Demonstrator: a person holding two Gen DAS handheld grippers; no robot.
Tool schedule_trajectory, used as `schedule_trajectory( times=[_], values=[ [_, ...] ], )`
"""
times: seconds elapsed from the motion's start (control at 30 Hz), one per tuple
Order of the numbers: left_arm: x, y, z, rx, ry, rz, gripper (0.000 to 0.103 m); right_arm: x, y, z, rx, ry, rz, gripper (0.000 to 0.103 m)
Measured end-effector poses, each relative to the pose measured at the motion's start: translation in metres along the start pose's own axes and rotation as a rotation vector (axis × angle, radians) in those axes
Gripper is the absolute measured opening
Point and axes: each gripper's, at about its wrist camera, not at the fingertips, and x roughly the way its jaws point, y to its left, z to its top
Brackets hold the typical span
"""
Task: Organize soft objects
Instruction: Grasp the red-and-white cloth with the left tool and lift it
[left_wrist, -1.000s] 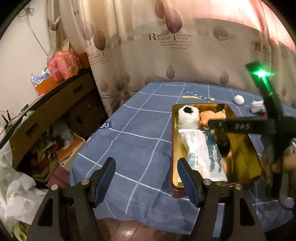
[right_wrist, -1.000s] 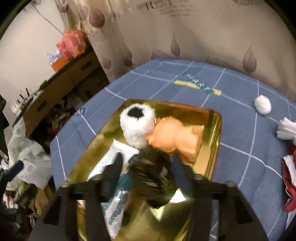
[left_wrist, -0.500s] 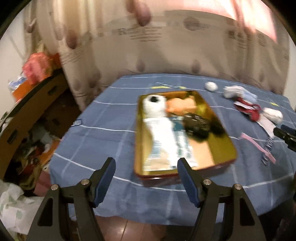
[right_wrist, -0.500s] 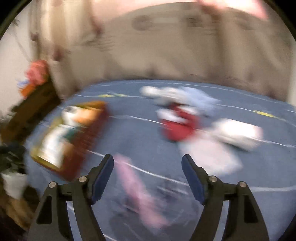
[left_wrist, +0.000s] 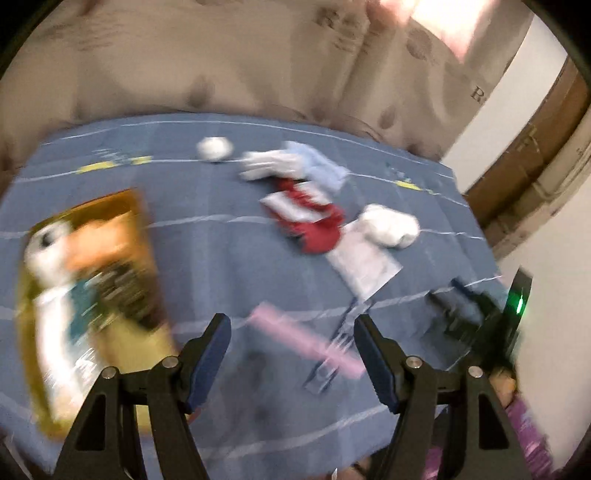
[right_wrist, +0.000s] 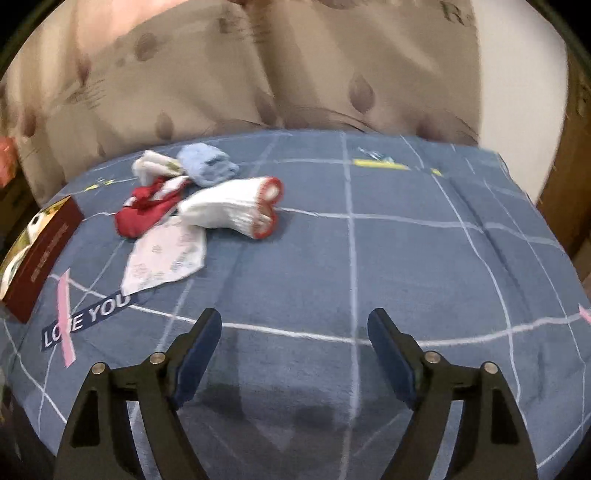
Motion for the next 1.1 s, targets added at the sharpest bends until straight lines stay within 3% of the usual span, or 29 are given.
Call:
schedule_trajectory(
  times=[0.2, 0.3, 0.43, 0.67, 0.77, 0.83, 0.97, 1.07, 1.1],
  values=[
    [0.082, -0.026, 0.075, -0.017, 0.134, -0.029, 0.071, -0.015, 0.006, -0.005, -0.022, -0.071, 0.03, 0.079],
    [0.12, -0.026, 0.099, -0.036, 0.187, 0.042, 0.071, -0.019, 0.001, -0.006, 0.0, -0.095, 0.063, 0.079],
    [0.155, -0.012, 0.113, -0.152, 0.259, 0.004, 0.071, -0.024, 0.0, -0.007, -0.006, -0.126, 0.096, 0.079],
    [0.189, -0.01, 0.121, -0.23, 0.333, -0.001, 0.071, -0.031, -0.003, -0.008, 0.002, -0.154, 0.144, 0.079],
    [0.194, -0.016, 0.128, -0.202, 0.325, 0.038, 0.073, -0.032, -0.002, -0.008, -0.003, -0.161, 0.155, 0.079],
    [0.198, -0.016, 0.133, -0.21, 0.316, 0.059, 0.08, -0.033, -0.002, -0.009, -0.006, -0.162, 0.159, 0.079],
    [0.202, -0.016, 0.135, -0.248, 0.284, 0.048, 0.085, -0.033, -0.003, -0.008, -0.006, -0.16, 0.171, 0.079],
    [0.207, -0.029, 0.135, -0.151, 0.296, 0.093, 0.083, -0.033, -0.003, -0.008, -0.006, -0.159, 0.174, 0.079],
    [0.208, -0.033, 0.134, -0.12, 0.301, 0.109, 0.069, -0.033, -0.003, -0.008, -0.004, -0.158, 0.175, 0.079]
  ],
)
